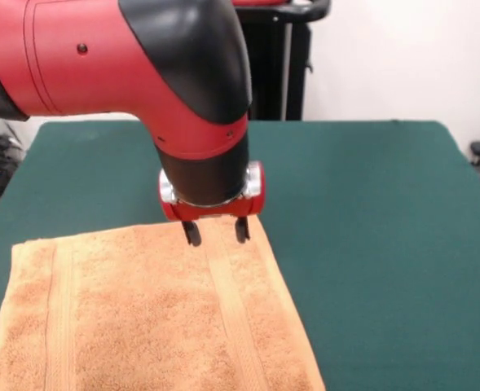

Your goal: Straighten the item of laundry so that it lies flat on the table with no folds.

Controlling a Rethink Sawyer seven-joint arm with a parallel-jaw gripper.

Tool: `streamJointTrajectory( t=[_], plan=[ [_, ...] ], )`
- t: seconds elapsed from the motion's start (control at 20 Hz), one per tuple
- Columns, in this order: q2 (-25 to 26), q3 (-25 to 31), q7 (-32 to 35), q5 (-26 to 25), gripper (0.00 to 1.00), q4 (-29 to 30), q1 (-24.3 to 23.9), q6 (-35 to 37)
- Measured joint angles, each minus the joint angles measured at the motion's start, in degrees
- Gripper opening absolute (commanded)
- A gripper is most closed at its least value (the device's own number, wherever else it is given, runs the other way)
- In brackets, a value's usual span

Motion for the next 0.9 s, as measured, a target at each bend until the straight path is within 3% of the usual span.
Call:
streamJointTrajectory(
  t=[0.4, 0.9],
  plan=[
    [6.16, -0.48, -0.01, -0.23, 1.0, -15.25, 5.06, 3.86],
    [12.35, -0.47, -0.01, -1.89, 1.0, -26.93, 7.17, 3.93]
  ],
)
